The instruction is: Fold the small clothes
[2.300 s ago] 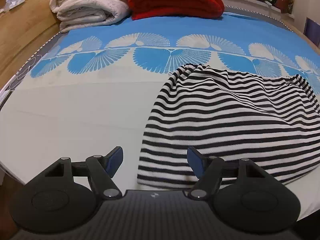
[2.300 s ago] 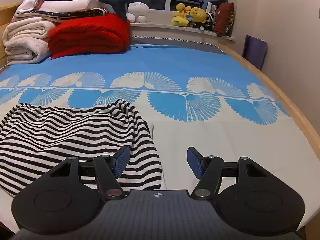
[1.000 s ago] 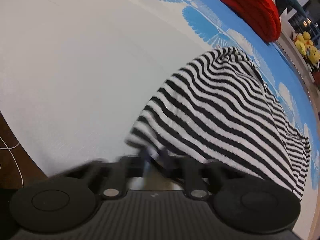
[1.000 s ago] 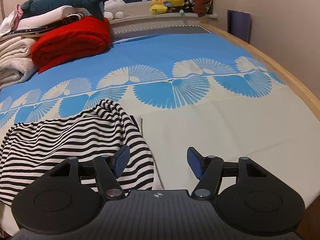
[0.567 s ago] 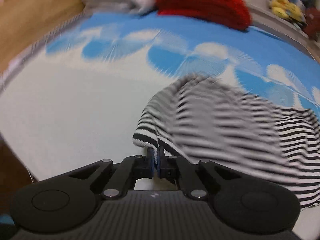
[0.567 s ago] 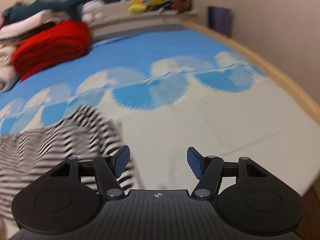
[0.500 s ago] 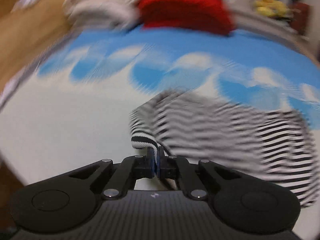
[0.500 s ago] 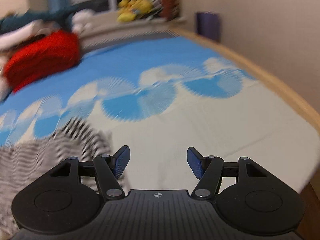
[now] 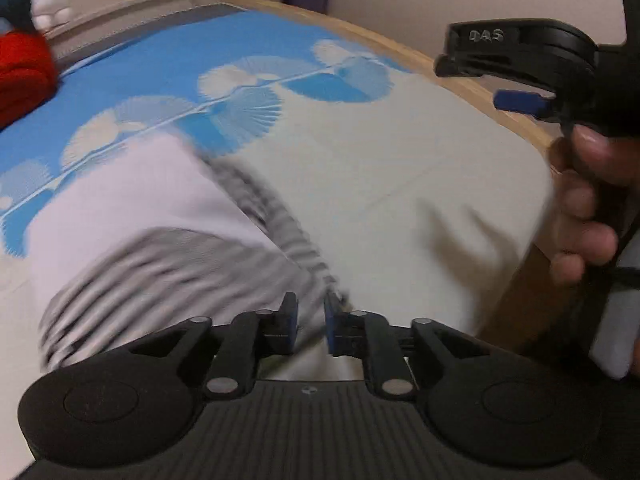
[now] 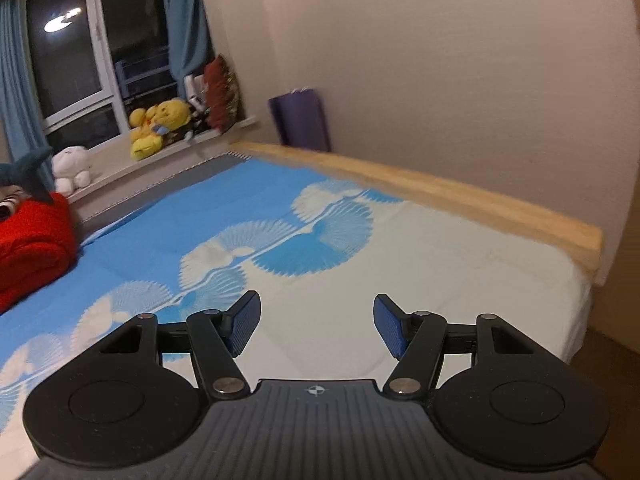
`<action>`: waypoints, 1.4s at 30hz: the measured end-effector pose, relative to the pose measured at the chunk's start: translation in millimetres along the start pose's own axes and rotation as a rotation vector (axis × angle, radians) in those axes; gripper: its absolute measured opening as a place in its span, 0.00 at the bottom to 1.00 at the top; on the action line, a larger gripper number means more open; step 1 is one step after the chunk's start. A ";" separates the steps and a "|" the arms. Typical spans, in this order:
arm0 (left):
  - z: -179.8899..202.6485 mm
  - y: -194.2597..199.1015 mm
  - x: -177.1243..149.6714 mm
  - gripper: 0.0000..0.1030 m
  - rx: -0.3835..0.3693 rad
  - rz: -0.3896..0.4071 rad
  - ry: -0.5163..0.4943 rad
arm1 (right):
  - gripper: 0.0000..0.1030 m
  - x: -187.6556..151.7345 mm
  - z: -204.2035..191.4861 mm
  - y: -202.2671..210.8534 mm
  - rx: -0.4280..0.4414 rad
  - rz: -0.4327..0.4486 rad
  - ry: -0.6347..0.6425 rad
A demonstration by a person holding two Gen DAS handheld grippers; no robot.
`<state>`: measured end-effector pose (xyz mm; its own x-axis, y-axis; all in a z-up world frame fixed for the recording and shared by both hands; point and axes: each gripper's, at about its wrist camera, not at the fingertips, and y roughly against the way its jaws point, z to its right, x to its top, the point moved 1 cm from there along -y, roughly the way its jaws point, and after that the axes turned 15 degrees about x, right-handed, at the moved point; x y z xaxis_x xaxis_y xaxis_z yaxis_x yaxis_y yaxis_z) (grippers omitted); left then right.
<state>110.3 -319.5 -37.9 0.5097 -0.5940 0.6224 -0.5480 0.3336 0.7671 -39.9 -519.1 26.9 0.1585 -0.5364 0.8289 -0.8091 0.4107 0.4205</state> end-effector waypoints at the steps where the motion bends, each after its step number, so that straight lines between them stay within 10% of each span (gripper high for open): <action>1: -14.7 3.3 -4.8 0.26 -0.001 0.012 0.035 | 0.63 -2.3 -2.0 -3.9 0.028 -0.025 -0.001; 10: -180.0 47.8 -78.6 0.34 0.169 -0.004 0.141 | 0.62 -38.1 -42.2 -57.8 0.320 -0.418 -0.056; 16: -232.5 52.5 -119.7 0.56 0.225 0.005 0.298 | 0.63 -58.6 -69.3 -69.9 0.290 -0.510 0.015; 20: -237.0 34.6 -134.1 0.56 0.330 -0.128 0.376 | 0.66 -77.3 -73.4 -77.0 0.253 -0.596 0.051; 26: -255.8 36.0 -123.6 0.59 0.310 -0.105 0.431 | 0.63 -101.7 -74.1 -87.8 0.193 -0.709 0.108; 30: -266.8 30.2 -120.3 0.59 0.275 -0.124 0.503 | 0.00 -102.2 -83.9 -81.0 0.228 -0.685 0.128; 42: -265.8 16.3 -90.6 0.85 0.163 -0.160 0.628 | 0.01 -107.5 -79.4 -80.0 0.149 -0.682 0.213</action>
<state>231.5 -65.6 -40.4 0.8552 -0.0713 0.5133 -0.5019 0.1327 0.8547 52.7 -435.8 -66.5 0.7489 -0.4762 0.4608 -0.5573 -0.0765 0.8268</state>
